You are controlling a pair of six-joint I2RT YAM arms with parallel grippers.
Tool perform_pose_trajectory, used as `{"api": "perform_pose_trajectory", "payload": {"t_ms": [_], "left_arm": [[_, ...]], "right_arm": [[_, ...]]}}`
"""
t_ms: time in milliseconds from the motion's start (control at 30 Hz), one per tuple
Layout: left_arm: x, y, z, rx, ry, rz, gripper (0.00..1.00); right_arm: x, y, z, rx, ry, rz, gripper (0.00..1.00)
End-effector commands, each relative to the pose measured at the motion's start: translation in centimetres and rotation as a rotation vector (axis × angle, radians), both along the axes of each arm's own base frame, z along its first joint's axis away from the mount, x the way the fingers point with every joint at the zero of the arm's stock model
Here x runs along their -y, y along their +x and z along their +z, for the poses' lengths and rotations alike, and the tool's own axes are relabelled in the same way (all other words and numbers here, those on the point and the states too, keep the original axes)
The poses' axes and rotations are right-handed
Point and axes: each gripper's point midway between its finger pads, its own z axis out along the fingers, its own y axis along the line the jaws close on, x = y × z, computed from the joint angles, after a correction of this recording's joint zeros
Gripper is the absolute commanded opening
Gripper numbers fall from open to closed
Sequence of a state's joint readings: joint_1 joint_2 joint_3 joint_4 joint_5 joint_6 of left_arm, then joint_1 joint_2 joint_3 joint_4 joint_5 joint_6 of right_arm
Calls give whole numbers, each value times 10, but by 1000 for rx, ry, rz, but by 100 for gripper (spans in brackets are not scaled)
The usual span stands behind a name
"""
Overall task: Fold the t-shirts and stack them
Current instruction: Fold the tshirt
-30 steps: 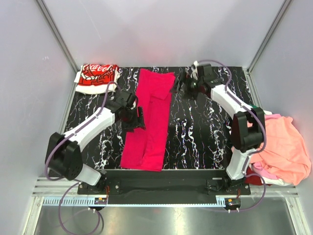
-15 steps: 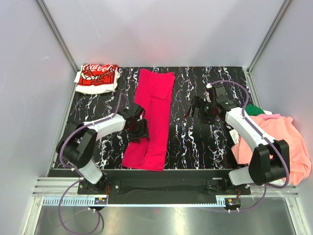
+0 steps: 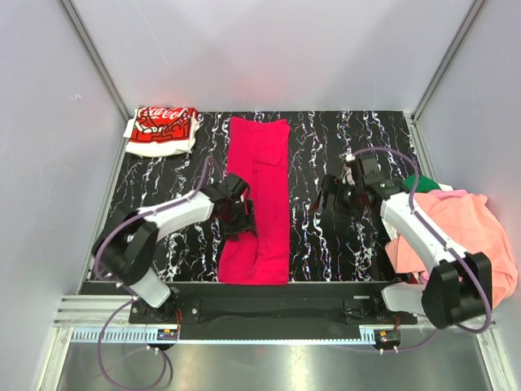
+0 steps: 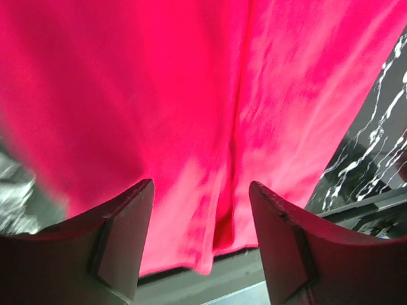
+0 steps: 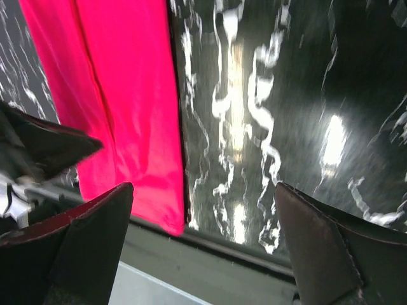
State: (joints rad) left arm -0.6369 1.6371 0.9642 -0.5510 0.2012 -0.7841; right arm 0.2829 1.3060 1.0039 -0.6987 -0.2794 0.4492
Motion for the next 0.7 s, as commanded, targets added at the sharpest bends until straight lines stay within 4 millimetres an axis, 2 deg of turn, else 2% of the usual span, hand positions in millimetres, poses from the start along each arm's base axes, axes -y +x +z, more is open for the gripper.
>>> {"api": "perform_pose_trajectory", "payload": {"t_ms": [0,33,67,100,133,167,200,233,267,300,367,400,567,667], "left_arm": [[-22,8,53,142,56,37,68],[-32,2,57,139,91,42,69],[-42,2,70,186,107,63,71],[-54,-3,68,189,144,80,72],[-63,-11,67,178,165,89,73],[-67,-16,72,197,154,98,73],[-76,-29,59,165,171,101,73],[-78,-34,55,159,162,117,73],[-78,-41,55,159,129,121,73],[-85,-56,39,118,144,124,73],[-84,-65,35,113,94,145,72],[-90,-75,23,86,105,150,72],[-98,-91,11,75,84,176,72],[-101,-96,8,63,87,181,72]], "right_arm": [[-32,-49,-3,-78,103,72,100],[-40,-60,-6,-94,113,88,100],[-49,-74,-16,-121,120,106,100],[-66,-91,-20,-165,141,126,100],[-72,-105,-31,-205,144,137,100],[-79,-109,-33,-208,159,141,99],[-84,-114,-36,-235,170,106,98],[-87,-127,-46,-264,162,118,97],[-92,-129,-46,-263,177,117,94],[-95,-133,-50,-285,184,93,92],[-102,-143,-58,-306,183,110,85],[-105,-146,-62,-322,179,104,83],[-116,-155,-83,-361,114,125,66],[-117,-153,-88,-366,89,106,65]]}}
